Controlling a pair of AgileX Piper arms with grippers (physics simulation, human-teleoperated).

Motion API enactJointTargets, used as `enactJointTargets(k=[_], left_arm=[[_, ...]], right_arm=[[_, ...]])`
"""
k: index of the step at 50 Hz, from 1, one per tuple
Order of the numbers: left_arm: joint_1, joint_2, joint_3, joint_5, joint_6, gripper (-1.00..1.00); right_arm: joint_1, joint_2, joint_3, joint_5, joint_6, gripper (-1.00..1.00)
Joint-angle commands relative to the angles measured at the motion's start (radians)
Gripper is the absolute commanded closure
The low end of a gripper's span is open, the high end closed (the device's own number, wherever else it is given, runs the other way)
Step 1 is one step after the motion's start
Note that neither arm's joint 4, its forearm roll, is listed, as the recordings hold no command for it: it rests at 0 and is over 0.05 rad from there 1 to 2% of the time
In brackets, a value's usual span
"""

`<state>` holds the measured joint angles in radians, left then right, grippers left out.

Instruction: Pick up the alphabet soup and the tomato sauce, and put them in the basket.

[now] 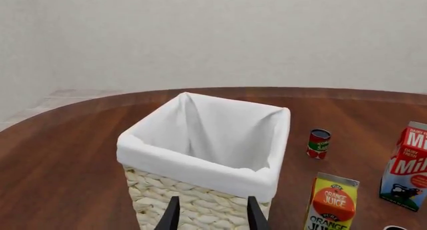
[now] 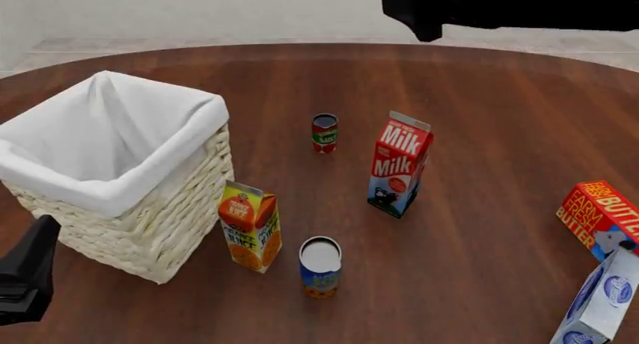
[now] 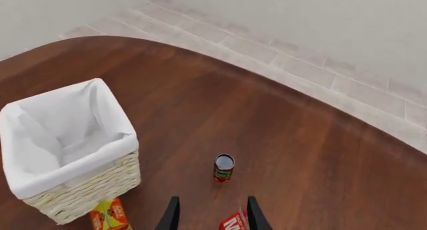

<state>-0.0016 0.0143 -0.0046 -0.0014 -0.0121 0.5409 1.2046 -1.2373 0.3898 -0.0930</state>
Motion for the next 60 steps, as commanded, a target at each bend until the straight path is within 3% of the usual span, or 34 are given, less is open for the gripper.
enactJointTargets(k=[1, 10, 12, 13, 28, 33, 37, 39, 41, 42, 48, 60], left_arm=[[-0.001, 0.005, 0.000, -0.002, -0.002, -1.00], [-0.001, 0.007, 0.001, -0.003, -0.002, -1.00], [0.000, 0.008, 0.001, -0.003, -0.002, -1.00], [0.000, 0.006, 0.001, -0.002, 0.000, -1.00], [0.000, 0.009, 0.002, -0.003, 0.000, -1.00], [0.000, 0.012, 0.002, -0.005, -0.001, -1.00], [0.000, 0.013, 0.002, -0.006, -0.002, -1.00], [0.001, 0.014, 0.002, -0.007, -0.003, -1.00], [0.001, 0.015, 0.002, -0.008, -0.003, -1.00], [0.001, 0.015, 0.002, -0.008, -0.003, -1.00], [0.001, 0.013, 0.002, -0.007, -0.004, -1.00], [0.000, 0.012, 0.002, -0.005, -0.003, -1.00]], right_arm=[[-0.004, 0.105, -0.105, 0.044, -0.001, -1.00], [-0.011, 0.154, -0.159, 0.057, -0.017, -1.00], [-0.002, 0.167, -0.176, 0.075, 0.014, -1.00], [-0.008, 0.174, -0.180, 0.073, -0.013, -1.00], [0.002, 0.263, -0.271, 0.127, -0.008, -1.00], [-0.006, 0.292, -0.298, 0.141, -0.031, -1.00], [-0.007, 0.318, -0.332, 0.162, -0.032, -1.00], [0.006, 0.333, -0.357, 0.186, -0.004, -1.00], [0.001, 0.339, -0.366, 0.186, -0.025, -1.00], [0.011, 0.354, -0.382, 0.205, 0.000, -1.00], [-0.004, 0.392, -0.418, 0.215, -0.026, -1.00], [0.003, 0.477, -0.513, 0.296, -0.020, -1.00]])
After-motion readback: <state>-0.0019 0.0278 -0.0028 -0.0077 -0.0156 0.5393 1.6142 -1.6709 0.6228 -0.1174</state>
